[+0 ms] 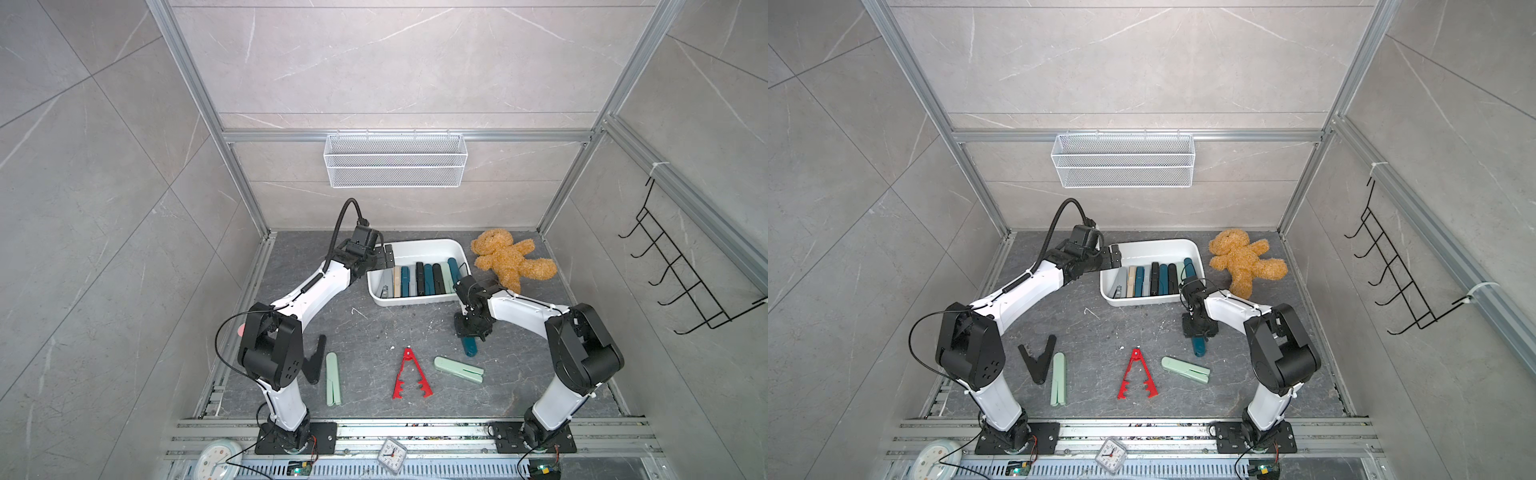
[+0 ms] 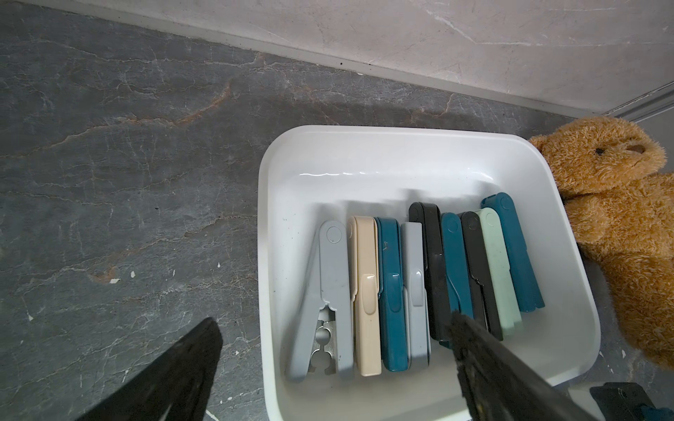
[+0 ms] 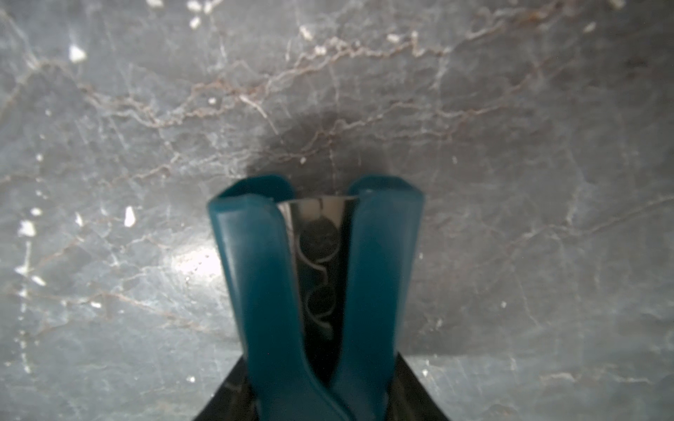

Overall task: Put the pruning pliers into the storage box
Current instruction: Pick up the pruning pliers from the center of the board, then place the pruning pliers in the storage box.

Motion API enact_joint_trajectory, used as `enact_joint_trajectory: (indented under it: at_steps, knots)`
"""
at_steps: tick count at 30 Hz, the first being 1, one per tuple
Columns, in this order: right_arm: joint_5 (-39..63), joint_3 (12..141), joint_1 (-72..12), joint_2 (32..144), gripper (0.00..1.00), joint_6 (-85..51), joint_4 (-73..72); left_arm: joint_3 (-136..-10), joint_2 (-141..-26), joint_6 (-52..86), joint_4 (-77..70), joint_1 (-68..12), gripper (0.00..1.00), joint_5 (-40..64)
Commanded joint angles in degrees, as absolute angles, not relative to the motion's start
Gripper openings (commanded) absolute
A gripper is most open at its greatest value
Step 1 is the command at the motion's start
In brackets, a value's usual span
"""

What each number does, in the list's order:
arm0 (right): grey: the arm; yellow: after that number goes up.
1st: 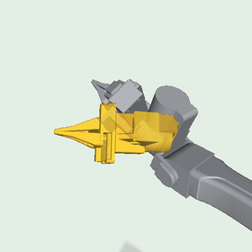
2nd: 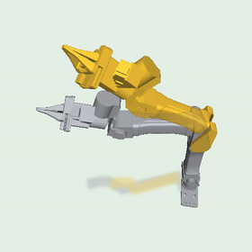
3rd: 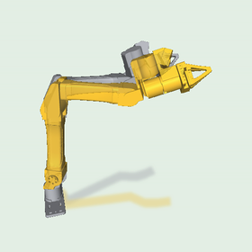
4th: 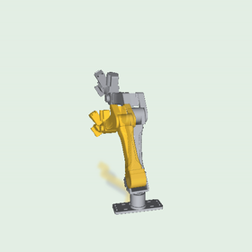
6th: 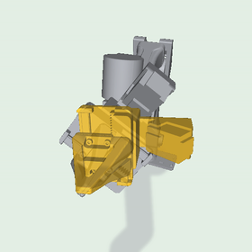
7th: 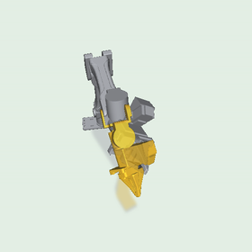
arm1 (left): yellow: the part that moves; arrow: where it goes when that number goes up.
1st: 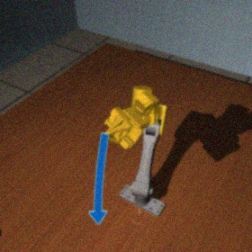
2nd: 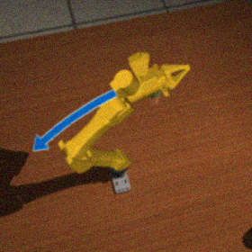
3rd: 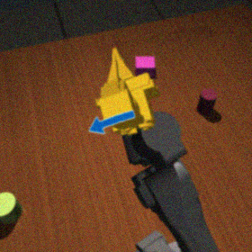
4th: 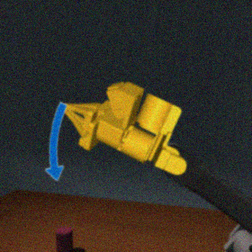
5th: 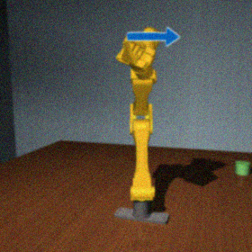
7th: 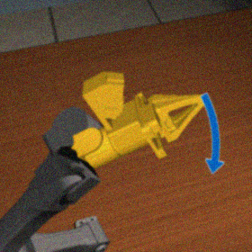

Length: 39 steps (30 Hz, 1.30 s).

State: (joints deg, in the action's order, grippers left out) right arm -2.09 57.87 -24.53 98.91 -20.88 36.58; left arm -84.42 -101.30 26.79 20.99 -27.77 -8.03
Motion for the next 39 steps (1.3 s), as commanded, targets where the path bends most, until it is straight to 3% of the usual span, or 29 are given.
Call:
enact_joint_trajectory:
  at_steps: [1,4,8,27,39]
  knots:
    - [-3.15,58.8,-24.65,98.65,0.33,-21.88,36.81,-84.02,-98.6,25.4,20.74,-27.69,1.0,-9.49]
    - [-4.03,58.55,-24.55,97.26,0.24,-21.88,37.68,-83.94,-98.53,25.48,20.65,-27.71,1.0,-9.49]
    - [-4.24,58.49,-24.37,94.77,0.2,-21.98,38.31,-83.85,-98.77,25.49,20.8,-27.6,1.0,-10.04]
    - [1.73,63.42,-23.76,85.98,0.2,-20.0,39.34,-81.55,-98.53,28.2,21.46,-25.58,1.0,-11.19]
    - [3.52,67.69,-22.23,86.02,0.21,-19.11,37.89,-80.77,-98.53,28.25,21.75,-25.31,1.0,-11.18]
